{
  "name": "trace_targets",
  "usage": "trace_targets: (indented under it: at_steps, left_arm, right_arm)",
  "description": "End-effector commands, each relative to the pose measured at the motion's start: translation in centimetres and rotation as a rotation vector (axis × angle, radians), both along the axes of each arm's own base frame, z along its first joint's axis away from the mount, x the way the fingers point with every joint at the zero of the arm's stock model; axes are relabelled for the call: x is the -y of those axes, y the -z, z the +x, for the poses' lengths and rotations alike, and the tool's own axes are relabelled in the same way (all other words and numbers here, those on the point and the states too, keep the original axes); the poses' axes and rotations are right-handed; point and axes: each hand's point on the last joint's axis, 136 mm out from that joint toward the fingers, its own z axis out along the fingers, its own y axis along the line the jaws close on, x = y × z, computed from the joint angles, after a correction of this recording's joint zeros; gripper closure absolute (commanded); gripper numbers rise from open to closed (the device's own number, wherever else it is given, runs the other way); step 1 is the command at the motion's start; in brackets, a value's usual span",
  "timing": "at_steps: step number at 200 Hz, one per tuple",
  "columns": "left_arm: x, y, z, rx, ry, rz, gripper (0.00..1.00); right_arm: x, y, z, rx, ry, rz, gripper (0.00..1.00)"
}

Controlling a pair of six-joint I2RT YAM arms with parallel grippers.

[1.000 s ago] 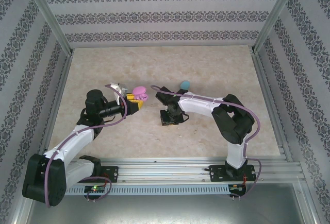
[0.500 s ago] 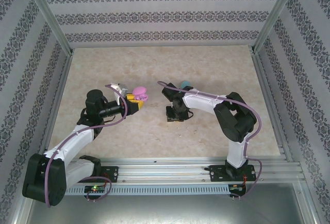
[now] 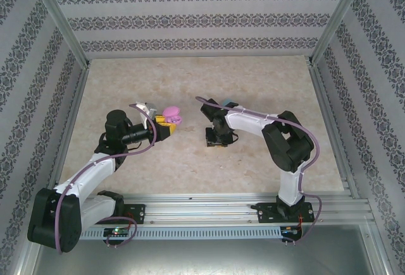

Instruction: Insert the wireless bluetooth earbuds into the charging case

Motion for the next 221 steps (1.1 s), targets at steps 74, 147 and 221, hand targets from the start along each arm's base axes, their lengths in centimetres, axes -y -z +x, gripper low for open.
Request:
trace_targets:
  at_steps: [74,147,221]
  left_arm:
    - [-0.3,-0.2,0.1,0.025,-0.007,0.013,0.79]
    - [-0.3,-0.1,0.0,0.027,-0.011,0.021,0.78]
    - [-0.2,-0.1,0.1,0.025,-0.003,0.021,0.78]
  right_arm:
    - [0.1,-0.4,2.5,0.007,0.013,-0.011,0.64]
    - [-0.7,0.0,3.2,-0.01,0.022,0.011,0.65]
    - [-0.5,0.5,3.3,-0.008,0.017,-0.009,0.76]
